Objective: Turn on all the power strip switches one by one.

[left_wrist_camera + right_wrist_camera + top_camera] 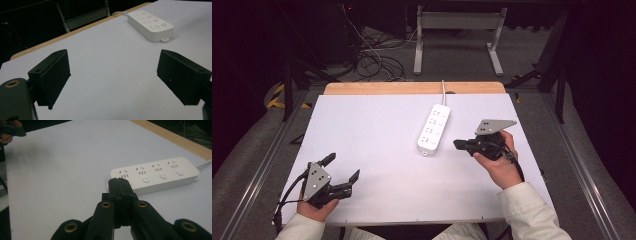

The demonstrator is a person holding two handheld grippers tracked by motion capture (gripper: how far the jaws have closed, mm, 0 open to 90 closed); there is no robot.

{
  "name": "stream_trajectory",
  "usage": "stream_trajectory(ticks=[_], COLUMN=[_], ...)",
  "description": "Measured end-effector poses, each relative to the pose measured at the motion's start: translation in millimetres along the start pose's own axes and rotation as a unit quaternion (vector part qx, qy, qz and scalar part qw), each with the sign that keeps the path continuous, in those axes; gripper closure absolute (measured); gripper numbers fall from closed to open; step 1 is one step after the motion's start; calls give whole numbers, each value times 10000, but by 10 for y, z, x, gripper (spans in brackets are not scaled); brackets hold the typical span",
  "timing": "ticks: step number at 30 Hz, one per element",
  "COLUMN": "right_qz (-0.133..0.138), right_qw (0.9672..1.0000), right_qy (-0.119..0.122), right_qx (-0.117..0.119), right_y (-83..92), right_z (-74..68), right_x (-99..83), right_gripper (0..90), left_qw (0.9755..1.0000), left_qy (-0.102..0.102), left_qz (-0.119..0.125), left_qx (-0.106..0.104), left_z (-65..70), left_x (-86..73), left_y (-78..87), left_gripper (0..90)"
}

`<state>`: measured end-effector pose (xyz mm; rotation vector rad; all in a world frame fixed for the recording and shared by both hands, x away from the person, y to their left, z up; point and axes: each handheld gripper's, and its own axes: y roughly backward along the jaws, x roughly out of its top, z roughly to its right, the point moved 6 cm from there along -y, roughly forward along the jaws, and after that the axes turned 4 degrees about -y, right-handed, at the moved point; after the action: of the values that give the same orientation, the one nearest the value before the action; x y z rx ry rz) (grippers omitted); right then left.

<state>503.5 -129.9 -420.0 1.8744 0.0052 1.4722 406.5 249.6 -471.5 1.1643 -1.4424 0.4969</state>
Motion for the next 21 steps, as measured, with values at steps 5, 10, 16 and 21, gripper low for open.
stream_trajectory(ticks=[5,10,16,21], right_qz=[-66,-130,-213,-261], right_qw=[10000,9999,9998,9996], right_qy=[-21,-36,-36,61], right_qx=[-25,-49,-58,-48], right_y=[-147,-291,-443,-582], right_z=[61,104,144,178], right_x=[63,111,128,118], right_gripper=[900,900,900,900], left_qw=[10000,10000,10000,10000], left_qy=[-2,3,-8,-39], left_qz=[-2,5,2,-21], left_qx=[2,4,4,20], left_z=[-6,-11,-11,-15], left_x=[-3,-5,-4,-9], left_y=[1,0,-1,-5], left_gripper=[119,119,119,119])
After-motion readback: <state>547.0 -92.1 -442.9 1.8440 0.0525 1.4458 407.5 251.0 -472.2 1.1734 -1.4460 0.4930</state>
